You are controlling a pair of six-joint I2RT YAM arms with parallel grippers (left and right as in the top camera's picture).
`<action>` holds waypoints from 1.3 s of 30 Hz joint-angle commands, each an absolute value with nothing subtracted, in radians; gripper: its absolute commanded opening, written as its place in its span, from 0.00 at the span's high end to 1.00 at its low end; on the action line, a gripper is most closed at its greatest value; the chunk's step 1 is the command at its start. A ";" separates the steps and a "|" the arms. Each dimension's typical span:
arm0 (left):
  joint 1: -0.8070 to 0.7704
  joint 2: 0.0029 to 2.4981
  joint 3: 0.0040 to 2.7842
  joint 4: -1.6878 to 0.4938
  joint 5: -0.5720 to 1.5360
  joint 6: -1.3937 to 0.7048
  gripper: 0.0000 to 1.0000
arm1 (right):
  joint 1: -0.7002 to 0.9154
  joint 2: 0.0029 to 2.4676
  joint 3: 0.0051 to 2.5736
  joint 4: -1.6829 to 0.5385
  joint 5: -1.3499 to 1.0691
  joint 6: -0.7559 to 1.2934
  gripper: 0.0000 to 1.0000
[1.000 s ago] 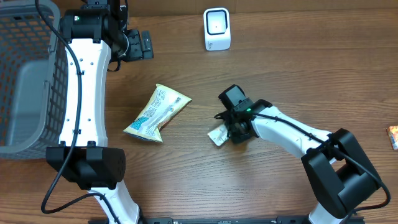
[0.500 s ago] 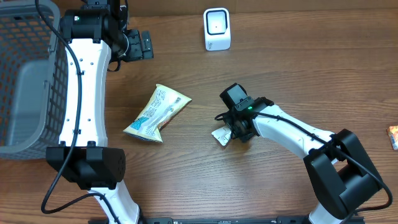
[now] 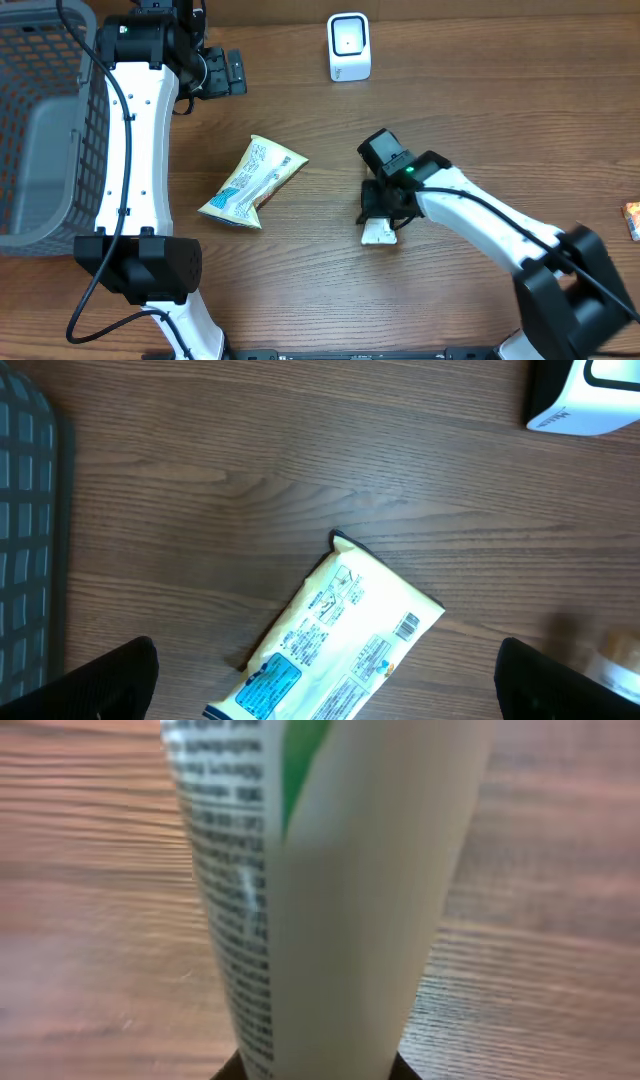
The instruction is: Scan the item barcode
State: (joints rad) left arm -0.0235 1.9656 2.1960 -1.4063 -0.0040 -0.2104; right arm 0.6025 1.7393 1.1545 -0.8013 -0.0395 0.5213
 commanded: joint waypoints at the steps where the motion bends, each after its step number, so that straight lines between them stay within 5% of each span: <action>1: -0.014 1.957 2.193 -1.406 -0.010 -0.224 0.00 | 0.600 1.613 1.220 -0.775 -0.050 0.315 0.96; 17: -0.014 1.957 2.193 -1.406 -0.010 -0.224 0.00 | 0.600 1.559 1.266 -0.766 -0.082 0.262 0.96; 29: -0.014 1.957 2.193 -1.406 -0.010 -0.224 0.00 | 0.401 1.549 1.363 -0.770 -1.040 -0.017 0.96; 39: -0.014 1.957 2.193 -1.406 -0.010 -0.224 0.00 | 0.234 1.549 1.363 -0.799 -1.251 -0.057 0.96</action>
State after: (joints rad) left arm -0.0235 1.9656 2.1960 -1.4063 -0.0040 -0.2104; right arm 0.2398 1.5906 1.3296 -0.7956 -1.1084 -0.0189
